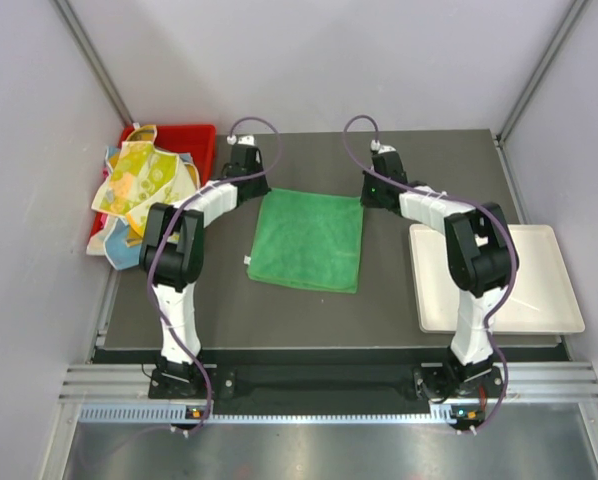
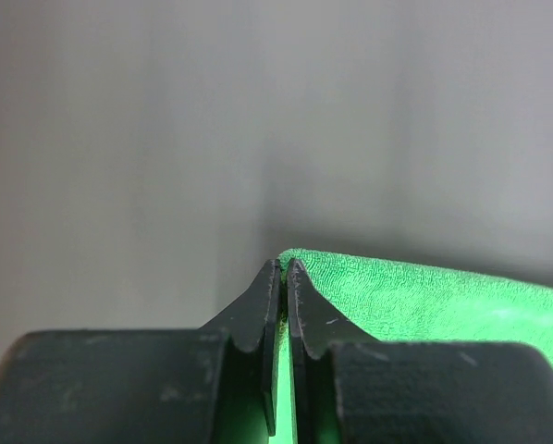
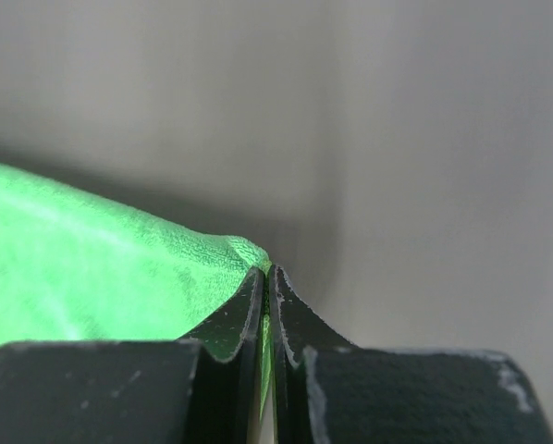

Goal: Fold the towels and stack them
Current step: Fold the towel

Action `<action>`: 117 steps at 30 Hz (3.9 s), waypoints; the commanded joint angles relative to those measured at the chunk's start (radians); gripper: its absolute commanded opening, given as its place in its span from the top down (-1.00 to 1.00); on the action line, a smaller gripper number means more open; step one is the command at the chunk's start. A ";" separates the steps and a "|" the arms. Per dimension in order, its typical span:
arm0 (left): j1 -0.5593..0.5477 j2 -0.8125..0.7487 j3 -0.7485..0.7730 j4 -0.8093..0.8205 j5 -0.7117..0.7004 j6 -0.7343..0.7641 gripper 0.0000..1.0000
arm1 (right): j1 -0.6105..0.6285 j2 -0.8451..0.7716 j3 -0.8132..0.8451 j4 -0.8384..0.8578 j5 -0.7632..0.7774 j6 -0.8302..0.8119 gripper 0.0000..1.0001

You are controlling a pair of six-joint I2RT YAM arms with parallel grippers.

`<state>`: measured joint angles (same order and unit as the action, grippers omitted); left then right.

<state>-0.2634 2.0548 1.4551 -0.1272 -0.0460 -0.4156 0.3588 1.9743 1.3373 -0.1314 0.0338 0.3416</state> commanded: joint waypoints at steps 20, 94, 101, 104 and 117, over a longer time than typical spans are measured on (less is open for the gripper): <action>0.036 -0.235 -0.166 0.235 -0.035 0.055 1.00 | 0.014 -0.268 -0.208 0.197 -0.063 0.003 1.00; 0.036 -0.656 -0.776 0.141 0.008 -0.028 0.79 | 0.279 -0.562 -0.667 0.199 0.064 0.267 0.86; 0.036 -0.717 -0.785 0.103 0.031 -0.045 0.46 | 0.281 -0.597 -0.685 0.178 0.055 0.274 0.53; 0.035 -0.759 -0.771 0.080 0.040 -0.043 0.30 | 0.281 -0.643 -0.672 0.139 0.075 0.274 0.42; -0.094 -0.606 -0.609 0.052 -0.037 -0.071 0.41 | 0.381 -0.513 -0.452 -0.028 0.179 0.280 0.19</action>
<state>-0.3244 1.3754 0.7876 -0.0834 -0.0143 -0.4740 0.7128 1.4029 0.8352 -0.1158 0.1589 0.6125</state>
